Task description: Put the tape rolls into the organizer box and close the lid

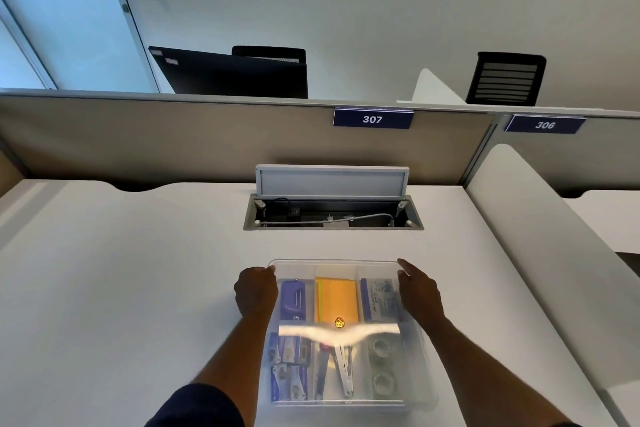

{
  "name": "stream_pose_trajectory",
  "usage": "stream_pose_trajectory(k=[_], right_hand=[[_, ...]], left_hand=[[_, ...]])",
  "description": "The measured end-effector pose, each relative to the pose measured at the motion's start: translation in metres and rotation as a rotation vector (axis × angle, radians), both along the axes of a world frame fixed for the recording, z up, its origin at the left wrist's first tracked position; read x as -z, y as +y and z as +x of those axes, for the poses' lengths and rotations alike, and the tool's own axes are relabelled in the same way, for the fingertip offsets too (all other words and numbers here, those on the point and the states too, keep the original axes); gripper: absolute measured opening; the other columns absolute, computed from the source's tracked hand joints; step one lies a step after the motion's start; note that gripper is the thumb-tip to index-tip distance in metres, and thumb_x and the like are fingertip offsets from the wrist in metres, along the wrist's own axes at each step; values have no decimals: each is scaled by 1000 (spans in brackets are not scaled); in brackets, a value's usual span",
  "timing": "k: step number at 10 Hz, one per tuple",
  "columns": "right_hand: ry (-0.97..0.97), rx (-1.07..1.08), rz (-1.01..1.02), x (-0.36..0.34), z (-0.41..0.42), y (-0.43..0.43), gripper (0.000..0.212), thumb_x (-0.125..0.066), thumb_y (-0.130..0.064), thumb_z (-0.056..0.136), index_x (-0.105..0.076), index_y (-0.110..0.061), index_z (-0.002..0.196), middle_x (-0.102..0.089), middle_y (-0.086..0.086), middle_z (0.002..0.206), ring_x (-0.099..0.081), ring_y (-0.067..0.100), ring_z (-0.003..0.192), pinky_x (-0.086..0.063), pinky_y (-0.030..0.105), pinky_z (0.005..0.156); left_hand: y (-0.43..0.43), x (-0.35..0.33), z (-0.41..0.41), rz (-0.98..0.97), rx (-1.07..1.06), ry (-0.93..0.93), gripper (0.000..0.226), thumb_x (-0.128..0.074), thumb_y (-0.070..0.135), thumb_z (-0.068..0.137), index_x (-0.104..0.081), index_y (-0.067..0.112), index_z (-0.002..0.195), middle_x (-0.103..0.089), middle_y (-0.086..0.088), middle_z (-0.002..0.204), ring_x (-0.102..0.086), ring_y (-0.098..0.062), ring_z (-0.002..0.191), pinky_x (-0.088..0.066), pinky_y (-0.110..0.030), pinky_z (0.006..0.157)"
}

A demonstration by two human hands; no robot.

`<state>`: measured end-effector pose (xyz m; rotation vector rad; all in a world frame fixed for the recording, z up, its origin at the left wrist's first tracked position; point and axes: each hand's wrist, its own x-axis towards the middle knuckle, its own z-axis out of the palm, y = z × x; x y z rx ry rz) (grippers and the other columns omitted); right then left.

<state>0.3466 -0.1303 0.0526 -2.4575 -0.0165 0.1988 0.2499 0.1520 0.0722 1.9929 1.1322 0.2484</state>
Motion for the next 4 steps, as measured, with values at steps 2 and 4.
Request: stream_pose_trajectory(k=[2,4], right_hand=[[11,-69,-204,2,-19,6,56,-36,-43,98,-24,-17,147,-49,14,134,-56,30,117,-51,44,98],[-212,-197,-541,-2,-46,9,66,-21,-52,98,-17,-12,151,-21,17,158,-23,35,145,-23,47,118]], left_hand=[[-15,6,-19,40,134,-15,42,-47,31,98,-54,-1,125,-59,-21,128,-54,-35,119,-42,-41,101],[-26,6,-45,287,355,-44,65,-43,39,98,-19,4,148,-22,-15,156,-19,-27,144,-18,-37,117]])
